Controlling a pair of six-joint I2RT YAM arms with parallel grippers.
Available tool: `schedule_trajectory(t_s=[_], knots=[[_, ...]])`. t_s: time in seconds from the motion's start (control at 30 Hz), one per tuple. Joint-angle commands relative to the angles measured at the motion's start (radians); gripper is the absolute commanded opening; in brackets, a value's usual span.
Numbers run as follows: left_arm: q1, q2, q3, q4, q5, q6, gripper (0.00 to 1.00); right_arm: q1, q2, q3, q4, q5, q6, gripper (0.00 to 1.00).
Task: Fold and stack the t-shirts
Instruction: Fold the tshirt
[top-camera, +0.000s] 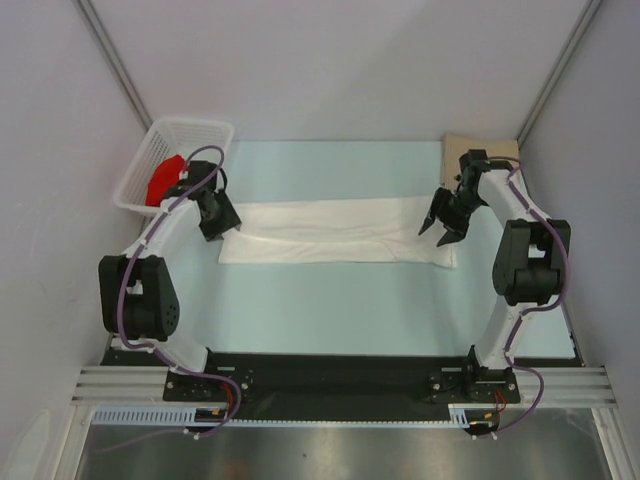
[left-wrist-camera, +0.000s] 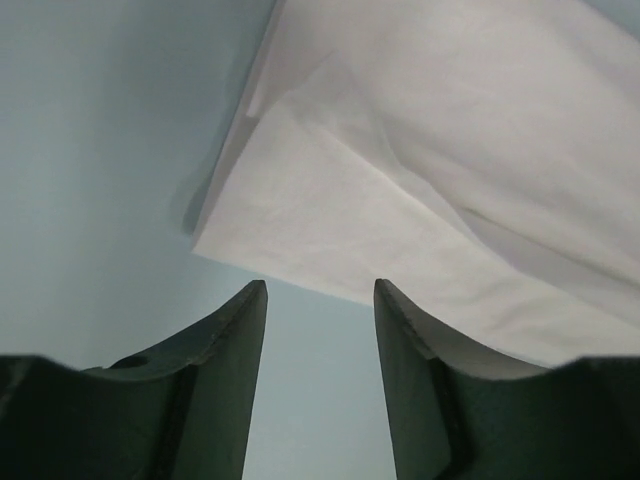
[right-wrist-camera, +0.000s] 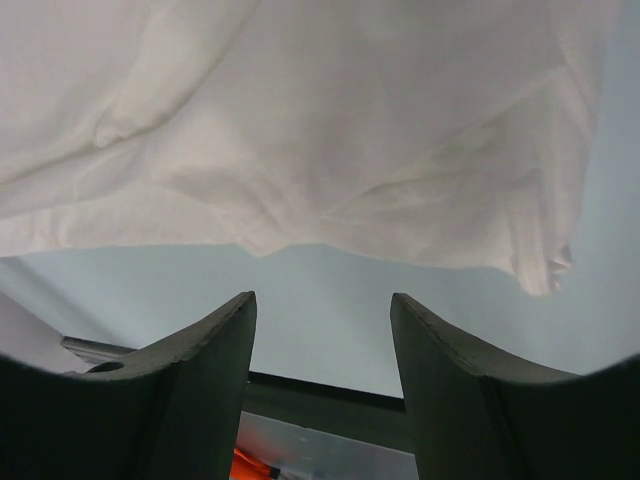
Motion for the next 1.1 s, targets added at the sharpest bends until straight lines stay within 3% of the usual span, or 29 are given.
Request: schedule_trajectory(t_s=[0.0,0.3,0.53,0.67,1.07], knots=[[0.019,-0.044,-0.052,0.015,0.060,0.047,0.52,-0.072,-0.087,-0.053,0.040,-0.025,0.010,0.62],[0.073,0.052,-0.073,-0.002,-0.046,0.096,0.52,-0.129,-0.119,-0.146,0.048,-0.016,-0.031,0.52],[0.108,0.144,-0.064,0.117,0.042,0.188,0.53,-0.169,-0.095,-0.173,0.065,-0.041,-0.050,0.50],[0.119,0.198,-0.041,0.138,0.074,0.217,0.49,-0.182,-0.093,-0.173,0.063,-0.051,-0.055,0.50],[0.120,0.158,-0.096,0.173,0.157,0.198,0.44,-0.182,-0.078,-0.165,0.069,-0.070,-0.053,0.49]])
